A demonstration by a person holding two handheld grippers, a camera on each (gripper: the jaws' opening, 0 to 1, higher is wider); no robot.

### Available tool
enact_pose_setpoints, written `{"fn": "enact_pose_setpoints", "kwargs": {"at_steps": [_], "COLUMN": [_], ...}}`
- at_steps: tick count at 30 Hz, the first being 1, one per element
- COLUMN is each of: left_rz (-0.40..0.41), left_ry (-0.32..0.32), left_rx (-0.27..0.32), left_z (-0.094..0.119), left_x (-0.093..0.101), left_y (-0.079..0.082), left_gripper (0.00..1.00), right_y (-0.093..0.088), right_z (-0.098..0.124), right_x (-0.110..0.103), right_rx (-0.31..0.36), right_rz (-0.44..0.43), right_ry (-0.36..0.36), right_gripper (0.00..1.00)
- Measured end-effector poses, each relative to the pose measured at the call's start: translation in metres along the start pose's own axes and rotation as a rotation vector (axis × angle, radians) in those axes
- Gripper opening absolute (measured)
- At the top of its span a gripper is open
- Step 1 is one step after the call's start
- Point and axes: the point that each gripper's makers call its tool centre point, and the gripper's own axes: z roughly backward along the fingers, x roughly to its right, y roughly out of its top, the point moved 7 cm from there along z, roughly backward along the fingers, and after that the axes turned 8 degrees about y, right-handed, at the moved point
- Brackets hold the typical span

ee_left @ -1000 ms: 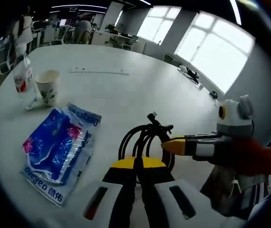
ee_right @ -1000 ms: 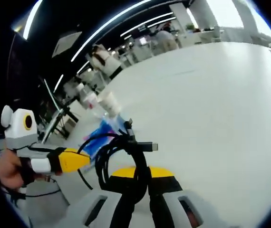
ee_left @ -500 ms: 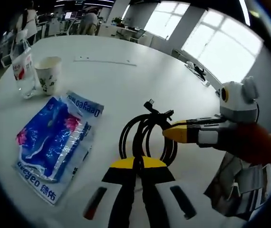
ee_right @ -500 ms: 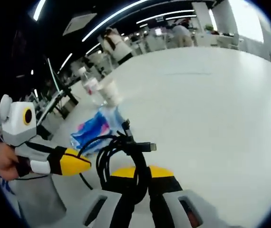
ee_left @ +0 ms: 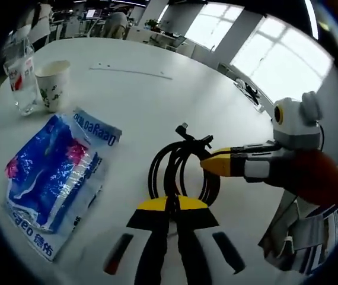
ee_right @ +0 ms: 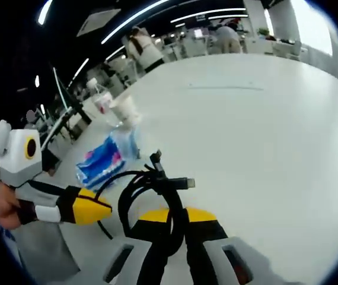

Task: Arrange the tabletop items into an orderly group along one side of the table until the central work area is clear of visible clutter.

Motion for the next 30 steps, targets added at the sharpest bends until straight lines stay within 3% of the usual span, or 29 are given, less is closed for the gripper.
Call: {"fn": "enact_pose_setpoints", "kwargs": {"at_steps": [4, 19, 30], "left_rz": [0.009, 0.081, 0.045], "left_ry": [-0.004, -0.002, -0.021], "left_rx": [0.003, 0.002, -0.009], "left_z": [-0.003, -0.018, -0.022], "left_x": [-0.001, -0.004, -0.002], "left_y": [0.002, 0.011, 0.009], "left_gripper": [0.00, 0.00, 0.06], "right_y": [0.005, 0.013, 0.015], "right_z": [-0.004, -0.021, -0.026], "right_x": [0.004, 0.018, 0.020], "right_rx": [-0.017, -0.027, -0.012], "right_rz": [0.033, 0.004, -0.029], "right_ry": [-0.001, -0.026, -0.024], "right_gripper": [0.05, 0.06, 0.08]}}
